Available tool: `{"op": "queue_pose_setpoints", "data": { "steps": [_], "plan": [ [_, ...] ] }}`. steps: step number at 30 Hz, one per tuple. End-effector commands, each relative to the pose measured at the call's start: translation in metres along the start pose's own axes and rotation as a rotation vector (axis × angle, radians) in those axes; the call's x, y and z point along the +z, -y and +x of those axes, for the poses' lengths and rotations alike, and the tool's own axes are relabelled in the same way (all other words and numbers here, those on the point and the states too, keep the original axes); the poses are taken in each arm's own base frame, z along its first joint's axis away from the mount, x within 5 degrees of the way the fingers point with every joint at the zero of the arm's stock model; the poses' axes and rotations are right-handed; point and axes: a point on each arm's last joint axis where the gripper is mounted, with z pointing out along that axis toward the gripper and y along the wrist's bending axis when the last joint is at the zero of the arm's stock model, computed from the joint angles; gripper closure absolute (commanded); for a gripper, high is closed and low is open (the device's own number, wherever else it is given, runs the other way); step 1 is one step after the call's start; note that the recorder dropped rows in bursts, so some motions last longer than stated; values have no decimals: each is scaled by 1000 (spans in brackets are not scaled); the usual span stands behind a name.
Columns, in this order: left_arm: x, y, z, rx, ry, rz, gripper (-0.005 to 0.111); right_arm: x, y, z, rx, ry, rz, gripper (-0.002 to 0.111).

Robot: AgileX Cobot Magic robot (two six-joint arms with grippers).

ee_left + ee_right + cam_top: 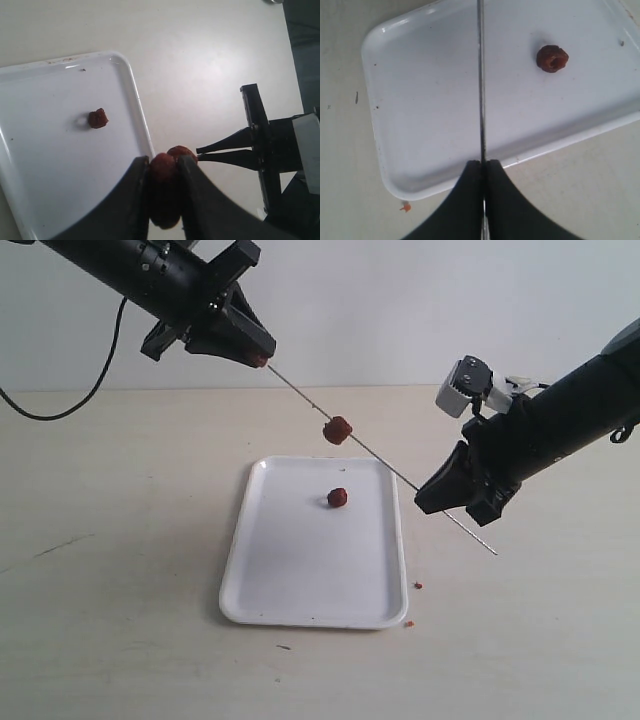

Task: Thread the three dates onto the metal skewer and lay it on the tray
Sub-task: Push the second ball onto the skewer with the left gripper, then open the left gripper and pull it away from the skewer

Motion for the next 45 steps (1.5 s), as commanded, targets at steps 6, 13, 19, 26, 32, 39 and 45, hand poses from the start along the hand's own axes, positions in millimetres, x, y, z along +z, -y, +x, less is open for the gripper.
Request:
{"op": "queue_pose_setpoints", "data": {
  "steps": [6,13,19,26,32,39,45],
  "plan": [
    [-3,4,0,-4,9,17,86,0,-1,-4,9,38,-4,108],
    [-2,5,0,-7,11,32,86,0,-3,-4,4,45,-21,108],
    [3,11,2,12,-2,36,86,0,-3,-5,1,57,-20,108],
    [21,21,8,41,-43,40,86,-1,-1,-10,26,114,-6,108],
    [39,27,14,56,-85,47,86,-1,-1,-15,33,165,-3,108],
    [50,36,19,86,-110,54,86,-2,0,-19,65,214,4,108],
    [50,36,19,101,-110,55,86,-3,1,-23,116,258,6,108]
  ]
}}
